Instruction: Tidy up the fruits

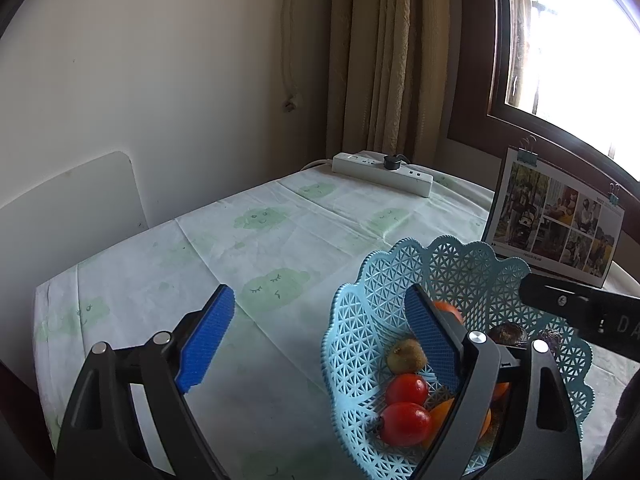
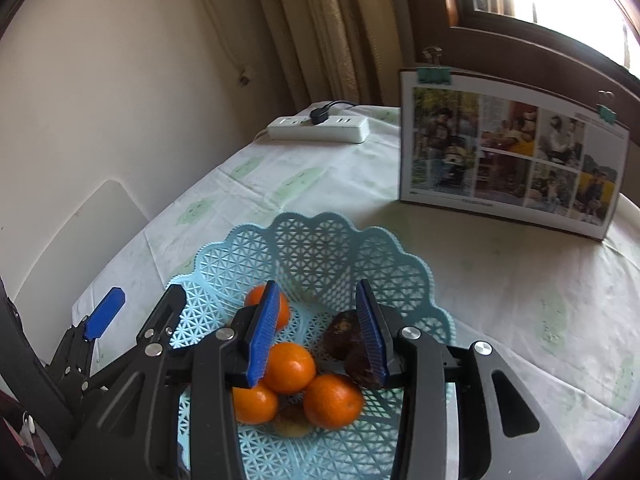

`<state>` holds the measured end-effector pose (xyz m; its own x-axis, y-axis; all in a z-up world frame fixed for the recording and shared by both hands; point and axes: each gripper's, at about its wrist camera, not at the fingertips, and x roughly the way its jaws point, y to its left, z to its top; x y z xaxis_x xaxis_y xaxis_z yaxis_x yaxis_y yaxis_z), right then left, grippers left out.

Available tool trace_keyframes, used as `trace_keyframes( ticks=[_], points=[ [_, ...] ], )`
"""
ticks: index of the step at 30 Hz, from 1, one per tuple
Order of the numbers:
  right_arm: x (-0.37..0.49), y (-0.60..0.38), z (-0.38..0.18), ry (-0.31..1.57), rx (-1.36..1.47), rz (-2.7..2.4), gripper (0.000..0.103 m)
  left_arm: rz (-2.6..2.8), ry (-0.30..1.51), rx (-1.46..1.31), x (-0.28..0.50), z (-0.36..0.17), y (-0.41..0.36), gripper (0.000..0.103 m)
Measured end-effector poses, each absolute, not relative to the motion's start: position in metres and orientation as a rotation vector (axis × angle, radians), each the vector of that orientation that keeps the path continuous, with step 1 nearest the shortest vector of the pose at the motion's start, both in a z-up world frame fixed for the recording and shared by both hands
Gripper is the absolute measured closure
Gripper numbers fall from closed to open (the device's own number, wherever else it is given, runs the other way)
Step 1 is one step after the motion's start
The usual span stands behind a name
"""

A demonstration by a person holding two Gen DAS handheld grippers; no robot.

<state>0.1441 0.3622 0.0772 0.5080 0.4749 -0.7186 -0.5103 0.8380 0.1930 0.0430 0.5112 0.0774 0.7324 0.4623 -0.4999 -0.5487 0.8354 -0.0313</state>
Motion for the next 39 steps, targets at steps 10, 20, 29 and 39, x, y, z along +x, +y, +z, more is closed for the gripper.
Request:
trace_keyframes(
  ticks=[10,20,29,39],
  points=[
    [0.12,0.331,0.08,0.79,-0.064,0.51,0.044,0.569,0.474,-0.1,0.043,0.079,0.497,0.006],
    [0.09,0.3,0.077,0.781,-0.043,0.484,0.028,0.548,0.488,-0.085,0.042,0.079,0.491,0.003],
    [0.071,0.291,0.083,0.737,-0.085,0.481,0.017,0.473,0.493,0.005,0.021,0.093,0.462,0.003],
    [0.037,0.298,0.086,0.644,-0.218,0.477,0.008,0.507,0.497,0.066,-0.007,0.101,0.449,0.003]
  ],
)
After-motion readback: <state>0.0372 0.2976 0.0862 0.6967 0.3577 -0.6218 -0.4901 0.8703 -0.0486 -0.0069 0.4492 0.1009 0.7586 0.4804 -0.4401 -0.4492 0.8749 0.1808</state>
